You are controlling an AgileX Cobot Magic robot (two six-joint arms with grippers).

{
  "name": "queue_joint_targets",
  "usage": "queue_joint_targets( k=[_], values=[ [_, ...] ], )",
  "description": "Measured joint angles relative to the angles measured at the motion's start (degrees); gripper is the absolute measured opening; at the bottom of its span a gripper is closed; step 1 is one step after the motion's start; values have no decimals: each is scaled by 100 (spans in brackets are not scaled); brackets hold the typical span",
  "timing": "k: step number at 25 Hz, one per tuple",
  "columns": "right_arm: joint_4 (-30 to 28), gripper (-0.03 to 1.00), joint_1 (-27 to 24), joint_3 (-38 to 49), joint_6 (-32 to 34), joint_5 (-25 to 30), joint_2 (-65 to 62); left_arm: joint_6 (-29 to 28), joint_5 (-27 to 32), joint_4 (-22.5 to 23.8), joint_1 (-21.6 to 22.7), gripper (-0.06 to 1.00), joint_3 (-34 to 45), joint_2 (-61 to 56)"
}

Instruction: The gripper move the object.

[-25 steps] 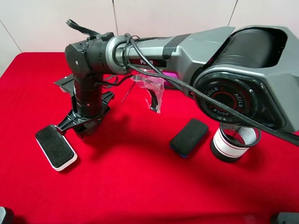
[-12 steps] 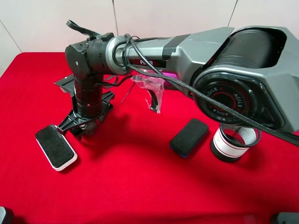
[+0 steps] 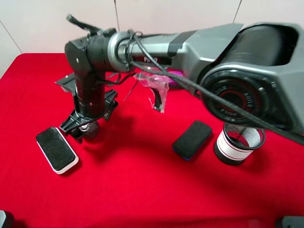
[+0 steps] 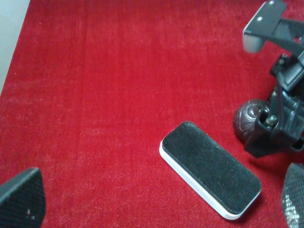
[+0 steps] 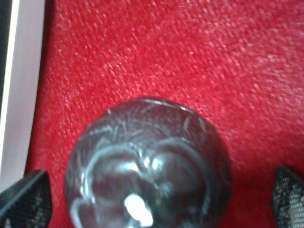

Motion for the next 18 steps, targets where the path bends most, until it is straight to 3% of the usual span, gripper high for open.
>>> queue_joint_targets(
  k=[18],
  values=[
    [-485, 69, -141, -17, 24, 928, -1077, 5, 0, 0, 0, 99, 0, 0]
  ],
)
